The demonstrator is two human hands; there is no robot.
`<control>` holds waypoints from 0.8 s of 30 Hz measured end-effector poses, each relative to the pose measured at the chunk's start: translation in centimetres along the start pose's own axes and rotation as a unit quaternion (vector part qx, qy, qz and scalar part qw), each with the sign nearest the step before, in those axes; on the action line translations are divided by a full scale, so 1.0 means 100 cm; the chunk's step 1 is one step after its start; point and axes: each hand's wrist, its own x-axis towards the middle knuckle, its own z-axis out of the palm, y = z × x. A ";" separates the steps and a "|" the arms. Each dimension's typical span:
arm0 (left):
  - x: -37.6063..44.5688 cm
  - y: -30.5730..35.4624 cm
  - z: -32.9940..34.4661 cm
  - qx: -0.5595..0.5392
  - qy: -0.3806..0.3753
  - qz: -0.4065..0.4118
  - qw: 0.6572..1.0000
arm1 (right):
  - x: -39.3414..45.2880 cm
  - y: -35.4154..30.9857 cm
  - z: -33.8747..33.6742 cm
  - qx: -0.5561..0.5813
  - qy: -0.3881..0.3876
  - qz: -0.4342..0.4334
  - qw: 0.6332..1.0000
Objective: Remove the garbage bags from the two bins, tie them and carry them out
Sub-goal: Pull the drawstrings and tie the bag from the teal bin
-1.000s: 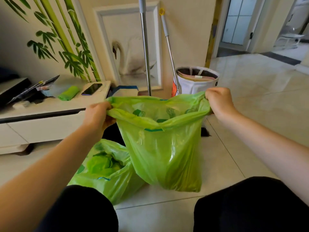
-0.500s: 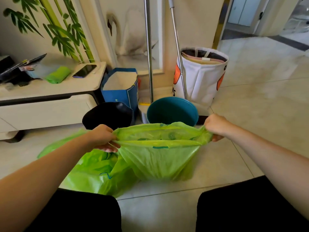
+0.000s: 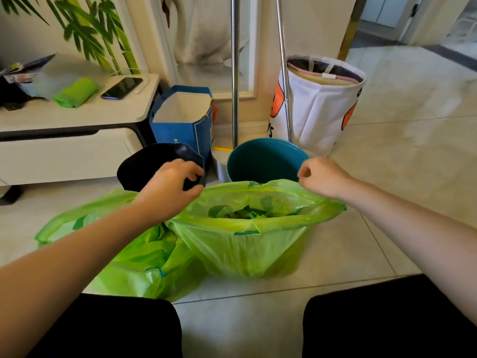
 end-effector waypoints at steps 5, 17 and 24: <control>-0.007 0.027 0.023 -0.018 -0.115 0.173 0.978 | 0.012 -0.028 0.014 0.004 -0.024 -0.097 0.995; -0.007 0.035 0.054 0.163 -0.225 0.252 0.927 | 0.041 -0.049 0.041 0.012 -0.119 -0.112 0.987; -0.002 0.033 0.051 0.090 -0.235 0.215 0.944 | 0.042 -0.047 0.042 0.033 -0.088 -0.121 0.988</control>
